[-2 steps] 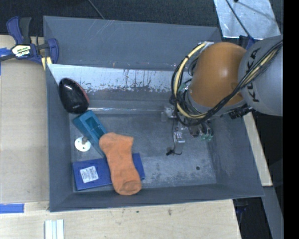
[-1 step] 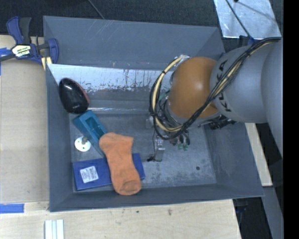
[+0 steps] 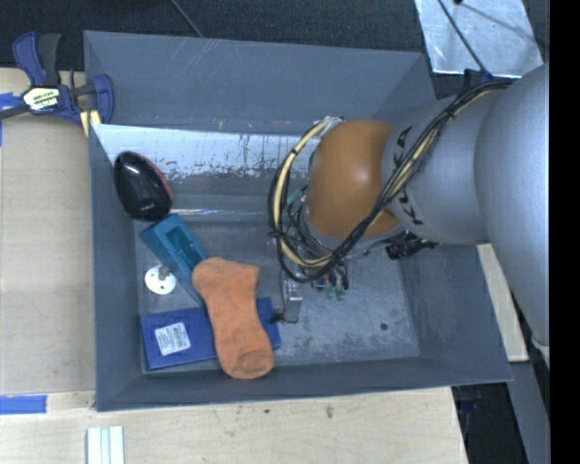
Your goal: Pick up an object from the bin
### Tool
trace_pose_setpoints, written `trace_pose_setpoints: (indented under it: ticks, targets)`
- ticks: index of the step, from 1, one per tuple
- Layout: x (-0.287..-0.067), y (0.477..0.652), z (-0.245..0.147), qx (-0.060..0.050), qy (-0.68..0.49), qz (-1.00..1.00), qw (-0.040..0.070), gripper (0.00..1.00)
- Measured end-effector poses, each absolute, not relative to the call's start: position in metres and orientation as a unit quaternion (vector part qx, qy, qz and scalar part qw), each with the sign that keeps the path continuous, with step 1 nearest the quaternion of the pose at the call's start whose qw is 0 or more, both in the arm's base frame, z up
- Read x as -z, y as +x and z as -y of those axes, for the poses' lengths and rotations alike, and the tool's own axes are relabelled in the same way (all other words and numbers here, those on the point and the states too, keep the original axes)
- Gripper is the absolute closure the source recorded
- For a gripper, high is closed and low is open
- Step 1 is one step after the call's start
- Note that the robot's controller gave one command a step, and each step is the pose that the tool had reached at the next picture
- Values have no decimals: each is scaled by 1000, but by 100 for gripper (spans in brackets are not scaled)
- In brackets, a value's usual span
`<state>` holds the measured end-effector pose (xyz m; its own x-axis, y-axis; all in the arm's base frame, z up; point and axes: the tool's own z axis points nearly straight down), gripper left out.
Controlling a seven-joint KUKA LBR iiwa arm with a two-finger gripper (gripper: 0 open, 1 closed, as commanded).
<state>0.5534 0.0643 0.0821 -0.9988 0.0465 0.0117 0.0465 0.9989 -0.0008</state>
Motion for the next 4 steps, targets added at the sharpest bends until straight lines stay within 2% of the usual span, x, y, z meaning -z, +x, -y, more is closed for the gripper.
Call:
trace_pose_setpoints:
  ticks: [1,2,3,4]
  targets:
    - [-116,541,-89,-4,30,1000,-2,0]
    - [-128,544,-119,-1,-15,1000,-1,0]
    - [-113,542,-134,0,62,998,-2,0]
    - [-118,529,-144,0,44,999,0,0]
